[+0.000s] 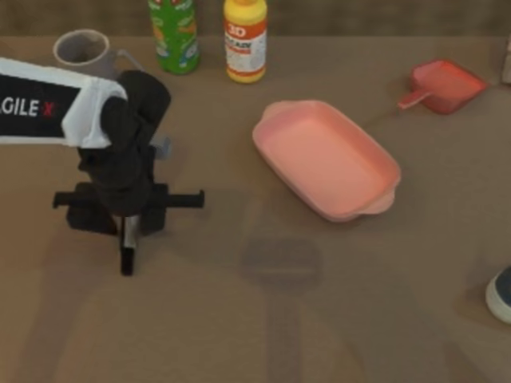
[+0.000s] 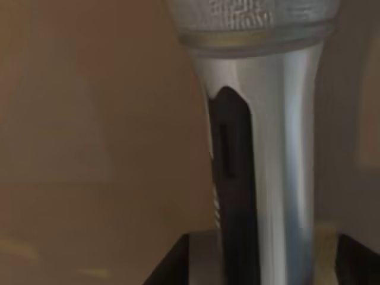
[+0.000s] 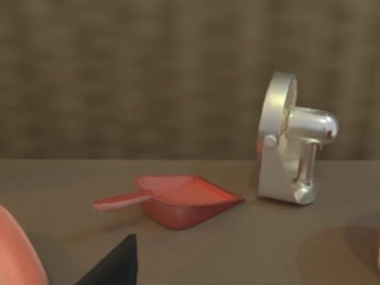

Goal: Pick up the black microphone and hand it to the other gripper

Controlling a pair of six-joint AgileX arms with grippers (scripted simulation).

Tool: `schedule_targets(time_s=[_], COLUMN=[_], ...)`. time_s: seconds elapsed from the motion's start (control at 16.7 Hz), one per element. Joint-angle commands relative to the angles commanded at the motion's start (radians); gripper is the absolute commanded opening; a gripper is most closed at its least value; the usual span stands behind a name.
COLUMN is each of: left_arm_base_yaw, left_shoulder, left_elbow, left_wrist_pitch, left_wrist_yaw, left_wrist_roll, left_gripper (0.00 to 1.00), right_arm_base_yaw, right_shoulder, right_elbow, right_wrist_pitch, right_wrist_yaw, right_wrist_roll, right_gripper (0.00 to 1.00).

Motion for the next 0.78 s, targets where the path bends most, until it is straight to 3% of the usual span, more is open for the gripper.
schedule_targets(time_s=[0.36,0.42,0.78], left_arm_base_yaw=[0.000,0.007,0.010], left_shoulder=[0.000,-0.066,-0.095], left_elbow=[0.000,0.011,-0.020], left_wrist_pitch=[0.000,-0.048,0.109], left_wrist_yaw=[0.000,-0.055,0.004], left_wrist_roll=[0.000,0.037,0.070], left_gripper=[0.00,0.00,0.00], right_arm_base_yaw=[0.000,0.000,0.000], right_shoulder=[0.000,0.000,0.000], right_elbow=[0.000,0.000,0.000], right_wrist_pitch=[0.000,0.000,0.000], right_wrist_yaw=[0.000,0.000,0.000], right_wrist_roll=[0.000,0.000,0.000], right_gripper=[1.00,1.00,1.00])
